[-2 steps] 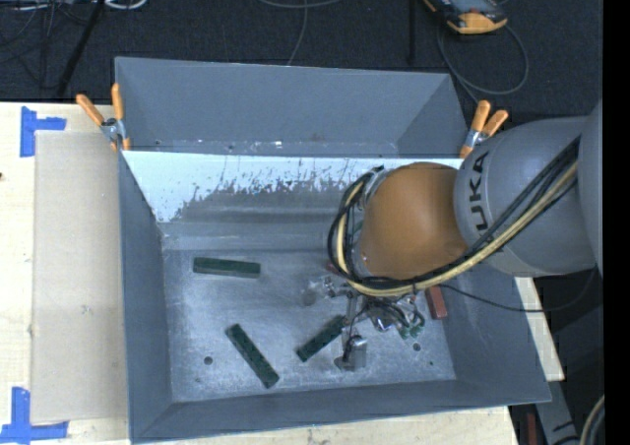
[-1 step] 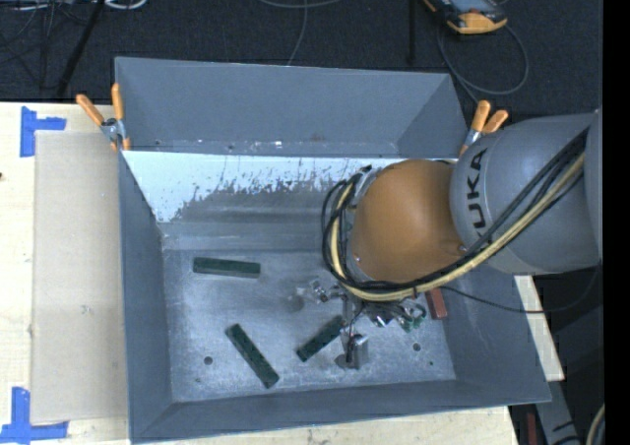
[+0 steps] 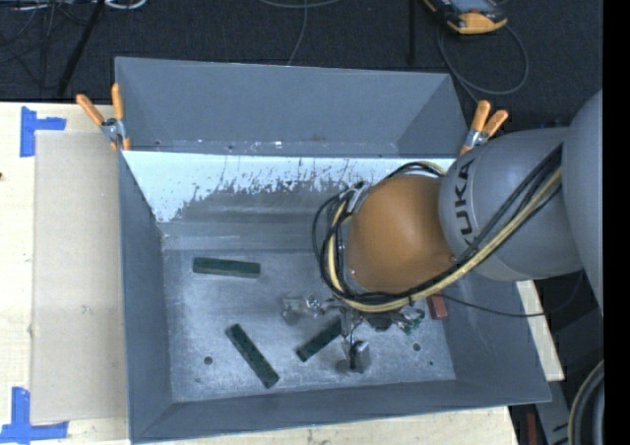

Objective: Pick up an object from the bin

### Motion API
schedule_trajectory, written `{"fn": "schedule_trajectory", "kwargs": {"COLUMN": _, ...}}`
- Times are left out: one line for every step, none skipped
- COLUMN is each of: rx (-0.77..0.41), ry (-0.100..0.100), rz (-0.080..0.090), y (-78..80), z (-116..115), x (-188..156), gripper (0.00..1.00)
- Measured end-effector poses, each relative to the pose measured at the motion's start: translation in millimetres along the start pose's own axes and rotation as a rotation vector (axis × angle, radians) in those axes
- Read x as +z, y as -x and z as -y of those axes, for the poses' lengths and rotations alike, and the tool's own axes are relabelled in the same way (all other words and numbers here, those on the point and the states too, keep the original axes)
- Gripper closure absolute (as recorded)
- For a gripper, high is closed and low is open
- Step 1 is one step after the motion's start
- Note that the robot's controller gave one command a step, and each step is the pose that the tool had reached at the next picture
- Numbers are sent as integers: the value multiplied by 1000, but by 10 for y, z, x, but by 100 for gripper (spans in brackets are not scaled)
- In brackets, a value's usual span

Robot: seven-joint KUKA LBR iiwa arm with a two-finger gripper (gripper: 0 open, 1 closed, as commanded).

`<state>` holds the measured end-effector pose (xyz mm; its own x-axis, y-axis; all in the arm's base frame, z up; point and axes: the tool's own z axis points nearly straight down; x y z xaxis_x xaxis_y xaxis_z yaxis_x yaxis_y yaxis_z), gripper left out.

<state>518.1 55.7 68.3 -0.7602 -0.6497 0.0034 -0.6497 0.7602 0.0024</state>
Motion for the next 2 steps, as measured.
{"fn": "schedule_trajectory", "kwargs": {"rx": 5, "ry": 0, "rz": 3, "y": 1, "z": -3, "x": 5, "gripper": 0}}
{"fn": "schedule_trajectory", "kwargs": {"rx": 7, "ry": -1, "rz": 4, "y": 4, "z": -2, "x": 0, "gripper": 100}}
